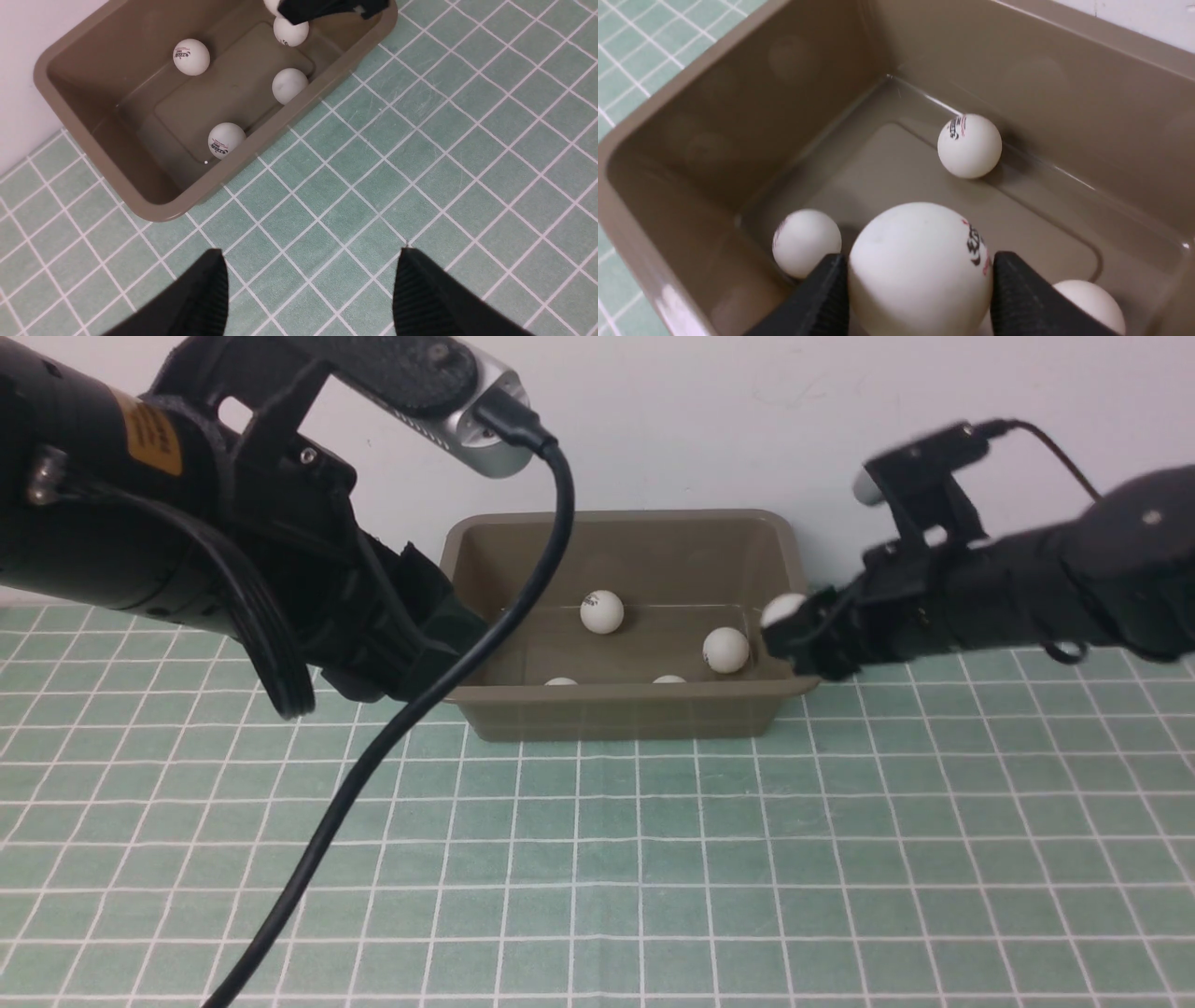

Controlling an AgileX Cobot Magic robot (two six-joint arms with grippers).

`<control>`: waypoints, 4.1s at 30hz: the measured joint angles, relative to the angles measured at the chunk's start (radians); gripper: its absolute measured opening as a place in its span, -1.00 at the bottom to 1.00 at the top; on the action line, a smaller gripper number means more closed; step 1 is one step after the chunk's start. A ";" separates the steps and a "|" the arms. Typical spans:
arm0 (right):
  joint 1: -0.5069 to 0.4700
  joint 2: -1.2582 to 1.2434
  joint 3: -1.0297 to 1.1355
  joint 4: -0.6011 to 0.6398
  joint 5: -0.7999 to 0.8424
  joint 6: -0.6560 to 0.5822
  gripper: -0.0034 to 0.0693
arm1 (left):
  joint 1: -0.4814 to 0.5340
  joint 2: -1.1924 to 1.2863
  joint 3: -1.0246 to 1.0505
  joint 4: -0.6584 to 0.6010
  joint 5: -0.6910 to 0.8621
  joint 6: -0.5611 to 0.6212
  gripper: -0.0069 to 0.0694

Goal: Put the table tennis balls in the box on the green coffee tablecloth.

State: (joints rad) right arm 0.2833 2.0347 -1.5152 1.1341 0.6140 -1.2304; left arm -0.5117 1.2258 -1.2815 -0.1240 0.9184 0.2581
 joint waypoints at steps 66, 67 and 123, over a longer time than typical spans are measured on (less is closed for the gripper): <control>-0.473 -1.808 1.167 -0.562 -0.122 0.426 0.31 | 0.000 0.000 0.000 -0.002 -0.012 0.000 0.30; -0.473 -1.827 1.186 -0.551 -0.143 0.426 0.31 | 0.000 0.000 0.000 -0.003 -0.012 0.000 0.30; -0.227 -2.042 1.347 -0.368 -0.126 0.269 0.31 | 0.000 0.035 0.000 -0.099 -0.028 0.020 0.30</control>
State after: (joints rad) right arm 0.0566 -0.0071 -0.1678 0.7663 0.4879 -0.9619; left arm -0.5117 1.2604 -1.2815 -0.2227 0.8902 0.2785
